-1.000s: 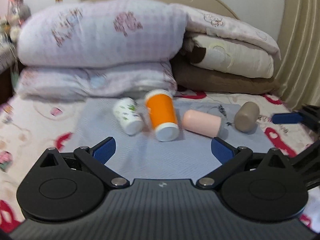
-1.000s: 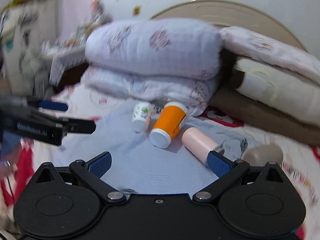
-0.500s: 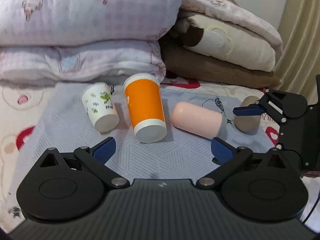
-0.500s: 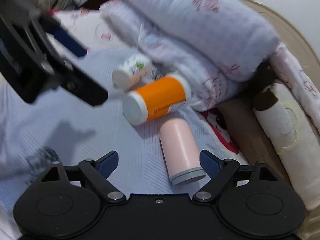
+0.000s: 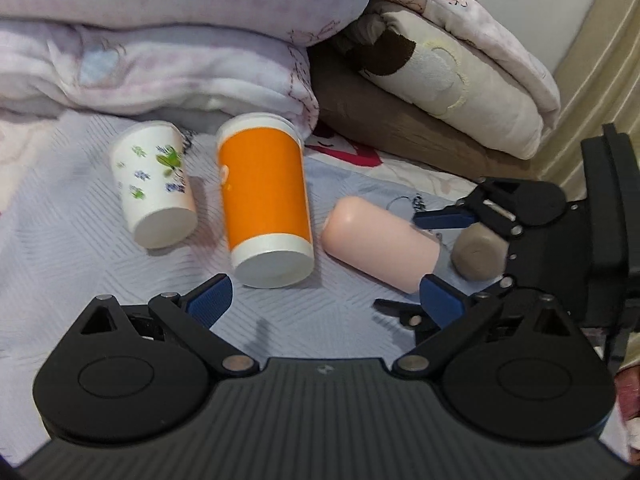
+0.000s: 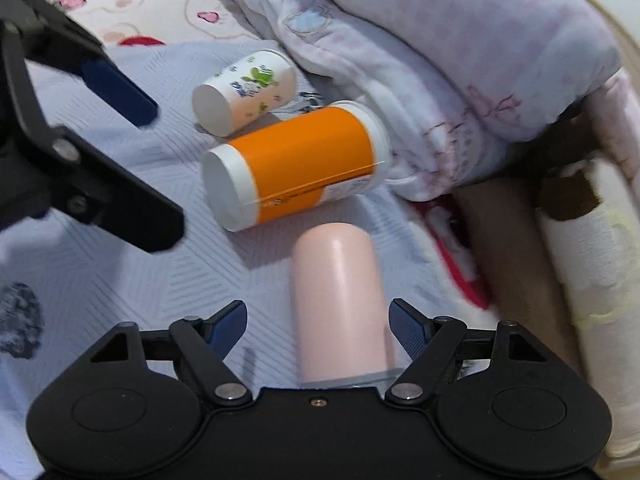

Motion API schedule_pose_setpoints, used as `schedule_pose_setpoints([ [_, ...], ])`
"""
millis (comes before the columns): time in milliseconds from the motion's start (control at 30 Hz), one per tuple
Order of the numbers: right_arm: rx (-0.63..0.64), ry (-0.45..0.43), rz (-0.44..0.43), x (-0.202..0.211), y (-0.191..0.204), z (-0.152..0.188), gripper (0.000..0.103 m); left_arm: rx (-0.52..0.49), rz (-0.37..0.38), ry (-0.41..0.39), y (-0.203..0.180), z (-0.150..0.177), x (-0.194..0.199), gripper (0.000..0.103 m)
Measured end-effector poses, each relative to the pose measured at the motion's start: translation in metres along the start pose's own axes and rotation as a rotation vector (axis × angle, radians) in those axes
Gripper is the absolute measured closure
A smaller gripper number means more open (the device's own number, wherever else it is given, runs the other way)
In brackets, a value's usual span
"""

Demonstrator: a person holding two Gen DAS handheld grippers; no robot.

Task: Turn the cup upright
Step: 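Move the right gripper down over the lying pink bottle, then close the right gripper on the pink bottle's base and lift it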

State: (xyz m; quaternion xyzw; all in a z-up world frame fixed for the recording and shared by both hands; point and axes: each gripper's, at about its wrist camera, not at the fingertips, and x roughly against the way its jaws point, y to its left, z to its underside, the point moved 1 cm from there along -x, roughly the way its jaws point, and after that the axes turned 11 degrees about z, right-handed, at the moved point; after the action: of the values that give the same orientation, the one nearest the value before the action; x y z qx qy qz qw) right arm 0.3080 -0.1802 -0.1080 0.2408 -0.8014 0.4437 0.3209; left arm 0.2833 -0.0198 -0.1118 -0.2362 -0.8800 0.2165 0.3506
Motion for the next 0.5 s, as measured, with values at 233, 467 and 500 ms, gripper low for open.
schedule_pose_setpoints([
  [233, 0.026, 0.039, 0.027, -0.021, -0.003, -0.006, 0.023, 0.037, 0.059, 0.012, 0.006, -0.004, -0.017, 0.004],
  [467, 0.024, 0.063, 0.076, -0.035, -0.004, -0.005, 0.035, 0.084, 0.078, 0.014, 0.018, -0.004, -0.016, 0.004],
  [500, 0.01, 0.065, 0.074, -0.034, -0.005, -0.004, 0.035, 0.093, 0.074, 0.008, 0.019, -0.003, -0.014, 0.004],
])
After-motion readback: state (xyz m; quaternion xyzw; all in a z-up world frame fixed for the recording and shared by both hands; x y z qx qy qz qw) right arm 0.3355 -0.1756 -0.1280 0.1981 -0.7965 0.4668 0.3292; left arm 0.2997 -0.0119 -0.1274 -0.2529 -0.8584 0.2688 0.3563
